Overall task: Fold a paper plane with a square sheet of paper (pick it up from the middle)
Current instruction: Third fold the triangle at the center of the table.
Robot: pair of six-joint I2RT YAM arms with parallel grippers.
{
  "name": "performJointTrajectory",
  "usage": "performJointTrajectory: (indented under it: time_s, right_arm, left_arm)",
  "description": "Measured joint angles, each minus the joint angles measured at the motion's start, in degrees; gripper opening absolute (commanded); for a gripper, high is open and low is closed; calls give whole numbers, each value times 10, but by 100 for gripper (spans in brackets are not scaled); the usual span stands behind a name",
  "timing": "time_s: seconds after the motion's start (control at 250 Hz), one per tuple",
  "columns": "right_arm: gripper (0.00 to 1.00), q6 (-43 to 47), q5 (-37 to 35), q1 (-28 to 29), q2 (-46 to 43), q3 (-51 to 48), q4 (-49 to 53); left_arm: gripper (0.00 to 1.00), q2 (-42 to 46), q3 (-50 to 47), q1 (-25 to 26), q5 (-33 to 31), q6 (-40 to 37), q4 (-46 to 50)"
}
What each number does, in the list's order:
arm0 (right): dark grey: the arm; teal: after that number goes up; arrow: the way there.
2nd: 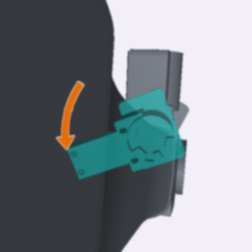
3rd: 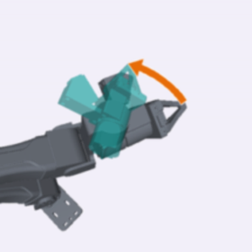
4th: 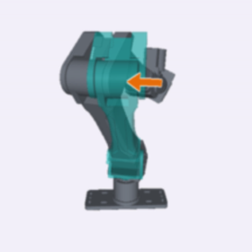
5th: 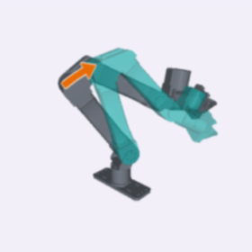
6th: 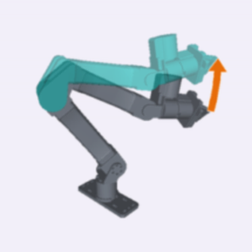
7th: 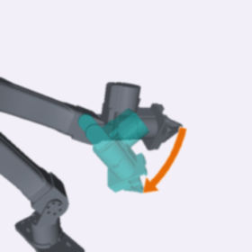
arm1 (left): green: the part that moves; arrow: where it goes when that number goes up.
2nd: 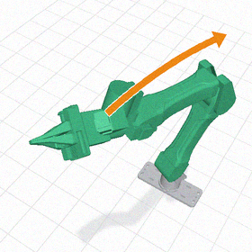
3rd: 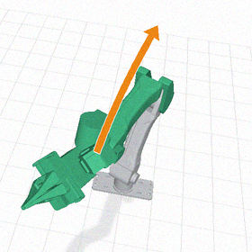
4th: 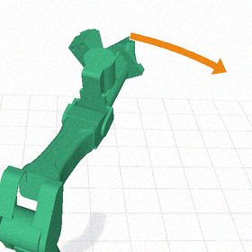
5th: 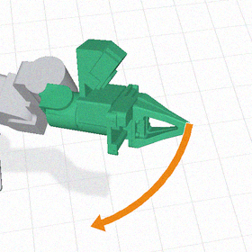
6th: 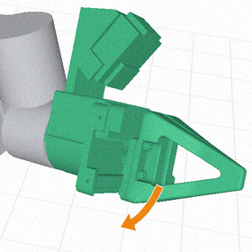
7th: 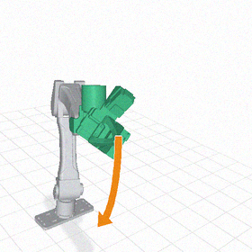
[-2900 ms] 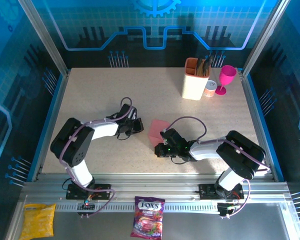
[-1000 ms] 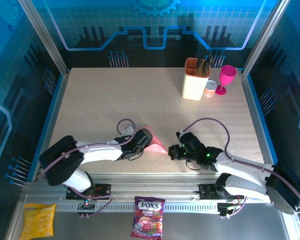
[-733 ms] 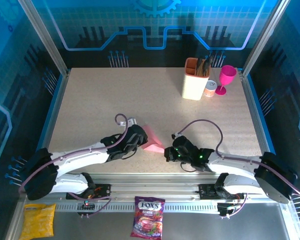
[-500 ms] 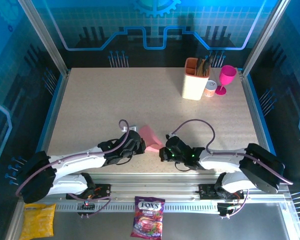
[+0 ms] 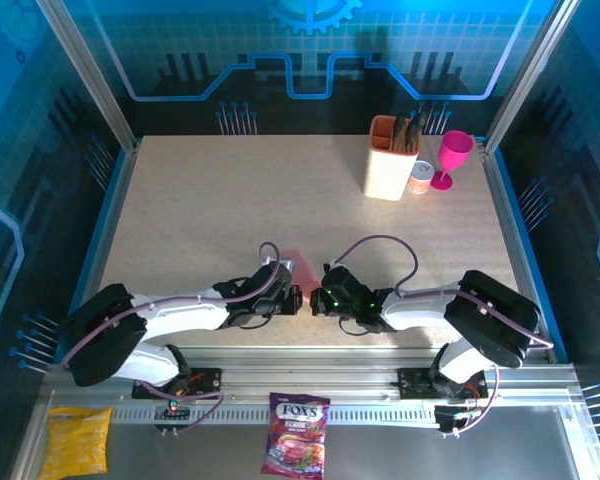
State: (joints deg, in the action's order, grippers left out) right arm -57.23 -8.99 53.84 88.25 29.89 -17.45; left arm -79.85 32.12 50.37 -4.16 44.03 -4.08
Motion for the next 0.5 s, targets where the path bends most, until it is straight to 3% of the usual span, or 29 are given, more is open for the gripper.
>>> performJointTrajectory:
  time_s: [0.503]
  right_arm:
    - [0, -28, 24, -25, 40, -29, -109]
  left_arm:
    - [0, -86, 32, -19, 6, -16, -30]
